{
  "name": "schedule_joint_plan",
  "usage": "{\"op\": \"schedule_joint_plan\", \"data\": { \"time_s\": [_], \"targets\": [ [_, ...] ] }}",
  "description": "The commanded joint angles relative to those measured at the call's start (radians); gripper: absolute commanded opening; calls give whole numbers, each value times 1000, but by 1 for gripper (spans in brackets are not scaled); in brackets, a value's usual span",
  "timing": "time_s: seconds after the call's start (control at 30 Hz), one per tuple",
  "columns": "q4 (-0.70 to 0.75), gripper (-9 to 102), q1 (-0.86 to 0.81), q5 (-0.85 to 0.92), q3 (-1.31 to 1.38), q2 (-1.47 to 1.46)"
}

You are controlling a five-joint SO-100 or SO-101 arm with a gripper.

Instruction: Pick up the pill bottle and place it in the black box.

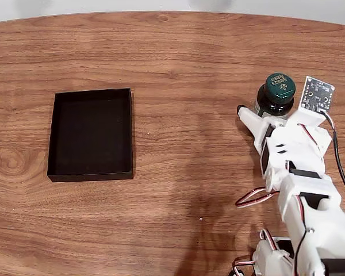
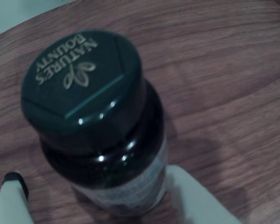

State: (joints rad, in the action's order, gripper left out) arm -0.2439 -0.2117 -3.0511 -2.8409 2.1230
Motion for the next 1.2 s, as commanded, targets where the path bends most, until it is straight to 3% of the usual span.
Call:
{"op": "schedule_joint_plan", "data": {
  "time_s": [0.0,0.7,1.17],
  "targets": [
    [-106,36,-8,-44,94,-48],
    [-356,39,-55,-184,261,-380],
    [-489,40,-34,-133,268,-538]
  ]
}}
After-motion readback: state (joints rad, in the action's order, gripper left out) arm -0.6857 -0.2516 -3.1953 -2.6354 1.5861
